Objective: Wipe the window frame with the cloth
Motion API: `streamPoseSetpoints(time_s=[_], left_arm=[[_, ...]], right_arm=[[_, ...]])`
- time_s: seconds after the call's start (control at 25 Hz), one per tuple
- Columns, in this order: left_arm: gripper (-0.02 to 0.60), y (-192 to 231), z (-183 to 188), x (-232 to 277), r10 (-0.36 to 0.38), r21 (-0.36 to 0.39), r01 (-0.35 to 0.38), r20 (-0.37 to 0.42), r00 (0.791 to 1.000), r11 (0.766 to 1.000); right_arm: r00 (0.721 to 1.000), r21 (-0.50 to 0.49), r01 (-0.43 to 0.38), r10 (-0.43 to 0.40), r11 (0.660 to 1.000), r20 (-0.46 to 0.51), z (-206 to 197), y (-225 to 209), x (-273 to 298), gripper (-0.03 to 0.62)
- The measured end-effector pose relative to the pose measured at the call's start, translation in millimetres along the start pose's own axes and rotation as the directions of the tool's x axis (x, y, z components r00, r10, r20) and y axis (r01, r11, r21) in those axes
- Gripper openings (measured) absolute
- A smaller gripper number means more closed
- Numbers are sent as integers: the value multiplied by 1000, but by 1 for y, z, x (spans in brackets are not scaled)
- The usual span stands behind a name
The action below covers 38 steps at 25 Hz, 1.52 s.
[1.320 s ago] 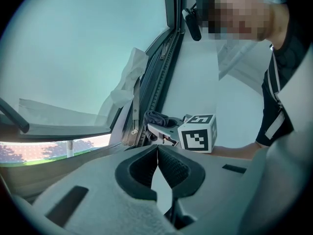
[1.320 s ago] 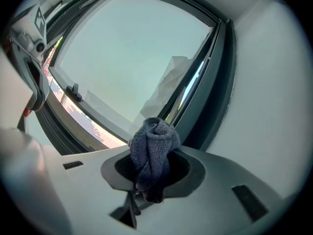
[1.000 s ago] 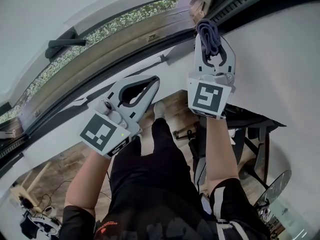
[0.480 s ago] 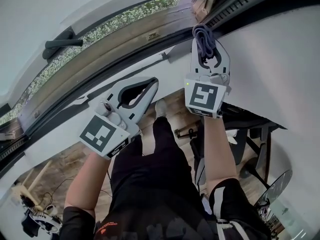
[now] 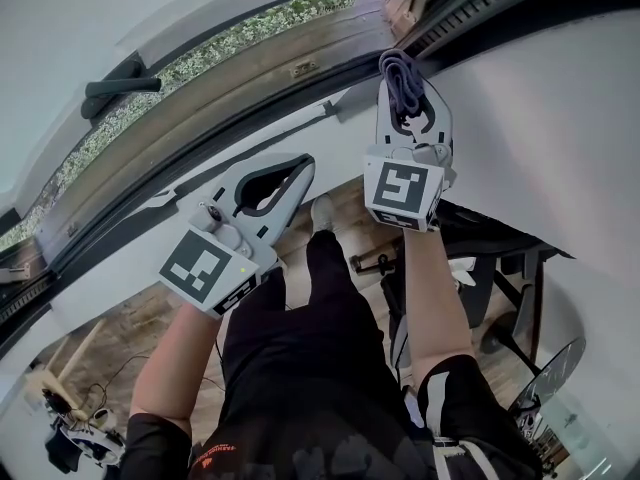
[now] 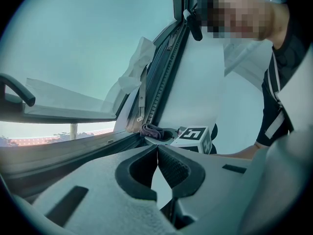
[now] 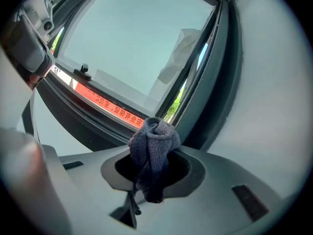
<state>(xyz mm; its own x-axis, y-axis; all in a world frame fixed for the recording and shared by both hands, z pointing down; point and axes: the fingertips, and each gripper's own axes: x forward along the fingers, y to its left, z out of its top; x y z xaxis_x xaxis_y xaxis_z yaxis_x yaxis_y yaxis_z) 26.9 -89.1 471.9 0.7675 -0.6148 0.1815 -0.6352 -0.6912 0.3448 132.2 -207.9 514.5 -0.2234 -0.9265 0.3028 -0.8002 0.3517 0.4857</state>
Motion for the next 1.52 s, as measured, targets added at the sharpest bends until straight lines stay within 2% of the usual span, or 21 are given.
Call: streamPoseSetpoints(time_s=[0.4, 0.56, 0.68, 0.76, 0.88, 1.12, 1.24, 1.4, 1.52], left_arm=[[20, -2, 10, -19, 27, 10, -27, 18, 999, 1000], [20, 1, 17, -38, 59, 14, -59, 29, 998, 998], [20, 0, 24, -55, 77, 24, -78, 38, 996, 997], [20, -1, 31, -69, 97, 31, -98, 47, 994, 995], [20, 3, 39, -92, 139, 34, -141, 64, 988, 989], [20, 9, 60, -141, 226, 46, -232, 111, 968, 972], [20, 11, 74, -165, 270, 68, -282, 139, 953, 957], [20, 4, 87, -195, 296, 82, -312, 165, 941, 947], [20, -1, 95, -214, 312, 95, -333, 189, 931, 938]], right_arm=[[999, 61, -38, 39, 997, -18, 2, 3, -6, 103], [997, 81, -80, 79, 994, 8, 15, 9, -19, 104], [990, 139, -134, 127, 981, 58, 38, 12, -35, 103], [981, 175, -184, 169, 967, 98, 55, 15, -49, 104], [965, 179, -243, 219, 953, 144, 80, 19, -70, 103], [937, 227, -313, 261, 922, 234, 134, 15, -103, 104], [914, 215, -351, 283, 911, 292, 167, 14, -115, 104], [887, 208, -390, 306, 897, 346, 204, 17, -140, 104], [850, 169, -444, 354, 880, 390, 233, 31, -158, 104]])
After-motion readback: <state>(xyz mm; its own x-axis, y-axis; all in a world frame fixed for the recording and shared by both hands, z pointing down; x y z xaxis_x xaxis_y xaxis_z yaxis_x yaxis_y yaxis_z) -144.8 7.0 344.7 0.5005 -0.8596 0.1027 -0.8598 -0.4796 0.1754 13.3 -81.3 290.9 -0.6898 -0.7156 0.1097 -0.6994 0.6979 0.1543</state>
